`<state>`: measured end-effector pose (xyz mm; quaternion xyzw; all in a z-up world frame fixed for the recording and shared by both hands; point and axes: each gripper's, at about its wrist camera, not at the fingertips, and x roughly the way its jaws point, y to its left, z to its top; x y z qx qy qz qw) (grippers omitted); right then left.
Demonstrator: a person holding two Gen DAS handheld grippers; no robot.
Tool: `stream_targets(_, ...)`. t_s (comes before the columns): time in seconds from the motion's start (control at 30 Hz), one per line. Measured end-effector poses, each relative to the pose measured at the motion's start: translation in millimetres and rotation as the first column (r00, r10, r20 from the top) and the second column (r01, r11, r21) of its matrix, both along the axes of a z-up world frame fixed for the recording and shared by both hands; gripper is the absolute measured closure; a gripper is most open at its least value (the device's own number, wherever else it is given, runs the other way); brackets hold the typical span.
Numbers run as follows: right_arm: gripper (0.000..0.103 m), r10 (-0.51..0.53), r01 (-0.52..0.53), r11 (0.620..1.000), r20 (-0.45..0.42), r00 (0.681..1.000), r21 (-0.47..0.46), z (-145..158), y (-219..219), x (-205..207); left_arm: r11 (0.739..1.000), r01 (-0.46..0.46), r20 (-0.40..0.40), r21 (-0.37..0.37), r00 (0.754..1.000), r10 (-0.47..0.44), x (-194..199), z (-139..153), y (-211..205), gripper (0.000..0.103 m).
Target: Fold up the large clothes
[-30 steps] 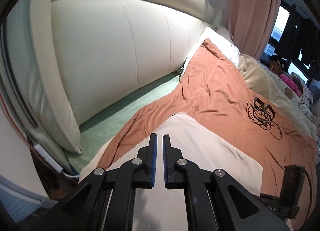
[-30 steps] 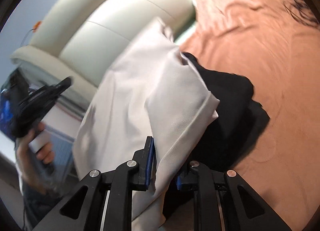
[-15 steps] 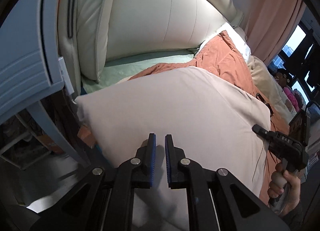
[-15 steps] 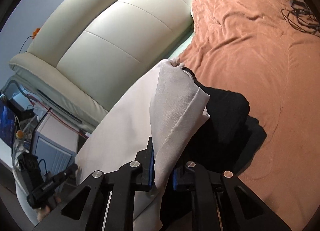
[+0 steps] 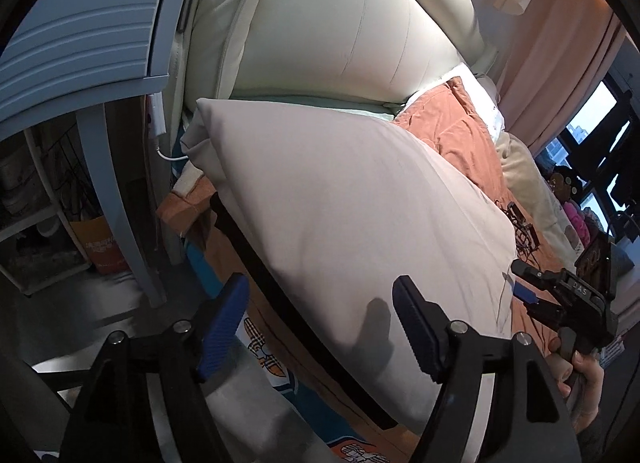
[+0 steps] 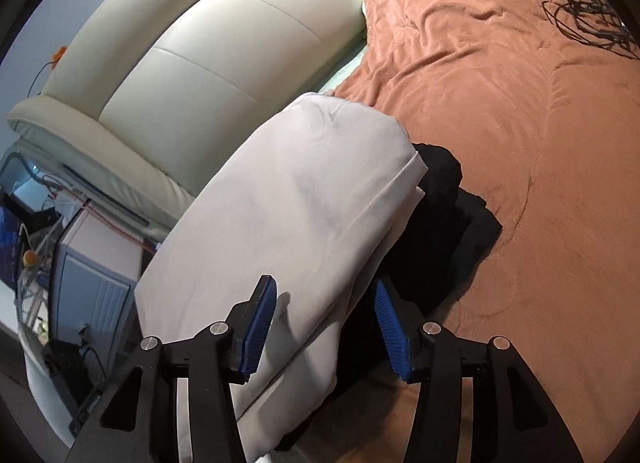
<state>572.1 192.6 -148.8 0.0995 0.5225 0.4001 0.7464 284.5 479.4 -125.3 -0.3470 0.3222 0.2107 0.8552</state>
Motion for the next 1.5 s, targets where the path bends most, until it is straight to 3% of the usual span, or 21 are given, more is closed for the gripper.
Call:
stream_targets(0.1, 0.026, 0.027, -0.027, 1.000, 0.052, 0.998, -0.002, 16, -11, -15, 1.000, 0.008, 0.002, 0.025, 1.000, -0.008, -1, 6, -11, 0.028)
stream_targets(0.47, 0.022, 0.037, -0.025, 0.997, 0.173, 0.984, -0.072, 60, -76, -54, 0.994, 0.012, 0.057, 0.110, 0.998, -0.018, -15, 50, -65, 0.028)
stream_targets(0.73, 0.000, -0.022, 0.062, 0.990, 0.298, 0.954, -0.125, 107, -147, -83, 0.982, 0.068, 0.109, 0.176, 0.990, -0.088, -27, 79, -116, 0.028)
stream_targets(0.9, 0.000, -0.057, 0.126, 0.979, 0.375, 0.925, -0.163, 133, -188, -107, 0.974, 0.097, 0.194, 0.206, 0.971, -0.138, -44, 106, -145, 0.005)
stream_targets(0.97, 0.000, -0.072, 0.150, 0.975, 0.402, 0.913, -0.165, 142, -203, -118, 0.967, 0.108, 0.222, 0.232, 0.962, -0.161, -52, 117, -158, 0.001)
stream_targets(1.27, 0.000, -0.163, 0.265, 0.956, 0.514, 0.842, -0.130, 189, -284, -184, 0.930, 0.213, 0.262, 0.298, 0.919, -0.295, -80, 151, -218, 0.001)
stream_targets(1.5, 0.000, -0.220, 0.318, 0.943, 0.532, 0.818, -0.099, 206, -338, -226, 0.909, 0.248, 0.279, 0.334, 0.895, -0.347, -106, 165, -255, 0.001)
